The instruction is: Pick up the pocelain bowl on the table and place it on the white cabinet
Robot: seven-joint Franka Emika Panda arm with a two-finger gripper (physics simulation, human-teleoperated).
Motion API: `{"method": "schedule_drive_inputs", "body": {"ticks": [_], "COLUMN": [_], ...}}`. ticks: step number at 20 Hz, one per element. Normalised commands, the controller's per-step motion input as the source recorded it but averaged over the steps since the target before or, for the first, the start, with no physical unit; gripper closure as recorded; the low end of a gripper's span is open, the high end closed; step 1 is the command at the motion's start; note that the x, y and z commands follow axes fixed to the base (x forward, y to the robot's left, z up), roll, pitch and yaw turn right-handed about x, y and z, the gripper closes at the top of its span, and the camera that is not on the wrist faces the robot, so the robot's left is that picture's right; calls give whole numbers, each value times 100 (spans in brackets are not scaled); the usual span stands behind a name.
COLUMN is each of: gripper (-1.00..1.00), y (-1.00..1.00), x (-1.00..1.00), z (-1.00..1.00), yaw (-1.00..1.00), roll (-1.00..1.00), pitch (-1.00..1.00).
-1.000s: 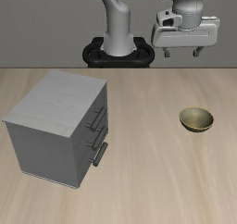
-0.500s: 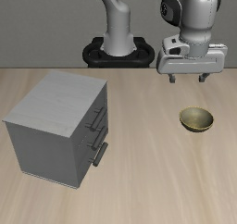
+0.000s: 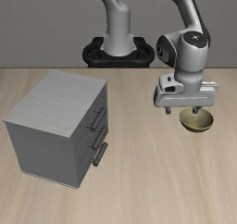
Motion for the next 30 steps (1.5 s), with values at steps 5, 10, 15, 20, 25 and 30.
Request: {"method": "schedule_drive_inputs", "body": {"ticks": [5,10,15,20,25,30], "gripper": [100,100,100,100,100,100], "y": [0,0,0,0,0,0], "x": [0,0,0,0,0,0], "z": [-80,0,40,100,100,100], "yaw": [0,0,0,0,0,0], "roll": [0,0,0,0,0,0], "pitch": [0,0,0,0,0,0]}}
